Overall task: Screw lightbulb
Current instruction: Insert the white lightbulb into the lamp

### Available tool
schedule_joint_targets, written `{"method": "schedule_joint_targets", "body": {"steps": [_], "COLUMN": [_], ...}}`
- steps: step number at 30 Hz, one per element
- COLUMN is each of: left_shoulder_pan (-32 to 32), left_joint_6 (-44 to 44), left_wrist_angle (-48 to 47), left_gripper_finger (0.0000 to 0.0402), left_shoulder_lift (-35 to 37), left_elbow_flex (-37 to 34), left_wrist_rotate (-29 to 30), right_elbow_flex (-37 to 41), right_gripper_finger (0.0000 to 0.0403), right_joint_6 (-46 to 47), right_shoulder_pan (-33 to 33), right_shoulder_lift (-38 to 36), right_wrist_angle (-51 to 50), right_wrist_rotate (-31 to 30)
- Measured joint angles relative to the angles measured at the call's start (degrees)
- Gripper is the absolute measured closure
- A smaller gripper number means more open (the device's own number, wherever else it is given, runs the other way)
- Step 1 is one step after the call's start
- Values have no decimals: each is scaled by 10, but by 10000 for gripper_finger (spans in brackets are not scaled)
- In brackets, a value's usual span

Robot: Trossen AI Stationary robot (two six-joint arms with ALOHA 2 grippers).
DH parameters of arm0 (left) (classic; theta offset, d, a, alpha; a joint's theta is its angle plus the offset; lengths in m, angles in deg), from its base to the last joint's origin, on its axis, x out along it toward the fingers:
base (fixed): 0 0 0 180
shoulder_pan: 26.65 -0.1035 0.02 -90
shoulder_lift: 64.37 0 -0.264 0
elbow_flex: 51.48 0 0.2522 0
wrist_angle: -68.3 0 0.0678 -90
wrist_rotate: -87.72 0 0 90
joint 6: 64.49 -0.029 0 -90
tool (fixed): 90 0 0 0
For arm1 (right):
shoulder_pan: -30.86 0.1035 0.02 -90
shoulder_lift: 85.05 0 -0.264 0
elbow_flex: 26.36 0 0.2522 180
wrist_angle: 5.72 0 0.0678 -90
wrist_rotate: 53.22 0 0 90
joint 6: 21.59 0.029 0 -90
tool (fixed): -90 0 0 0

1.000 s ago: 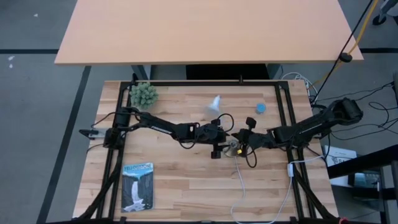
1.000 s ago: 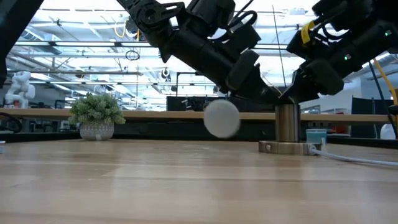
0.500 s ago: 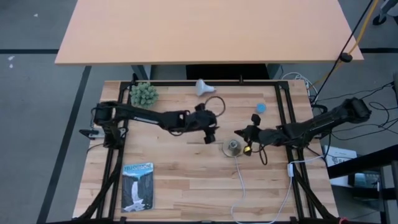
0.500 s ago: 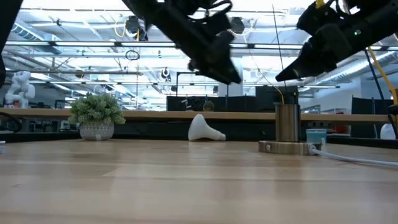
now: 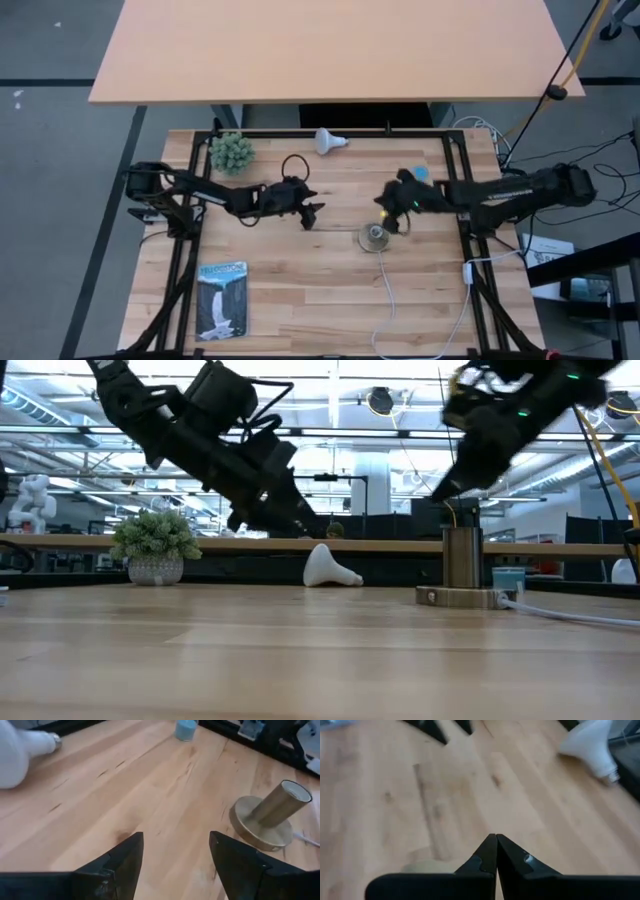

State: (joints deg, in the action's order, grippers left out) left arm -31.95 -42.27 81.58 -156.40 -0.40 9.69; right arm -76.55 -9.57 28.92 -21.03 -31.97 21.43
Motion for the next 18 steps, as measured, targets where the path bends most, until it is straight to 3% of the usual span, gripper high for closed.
{"method": "schedule_joint_targets", "body": {"steps": [9,13,18], "left_shoulder_pan": [-1,-6,-12], "left_joint_6": [-16,-14,4], "left_wrist_angle": [-9,-8,-9], "left_gripper_finger": [170,170,170], "left_shoulder_lift": [0,0,0], "left_elbow_flex": [-4,-10,-29], "left_wrist_rotate": [1,1,1], "right_elbow_flex": [-259,-354,-445], "right_gripper_finger": [403,398,359], "right_joint_6": [-164,-249,-348], "right_shoulder_pan": [-179,-232,-262], "right_shoulder_lift": [215,318,417], "right_wrist_angle": [-162,-206,-244], "right_wrist_rotate": [102,109,109]}}
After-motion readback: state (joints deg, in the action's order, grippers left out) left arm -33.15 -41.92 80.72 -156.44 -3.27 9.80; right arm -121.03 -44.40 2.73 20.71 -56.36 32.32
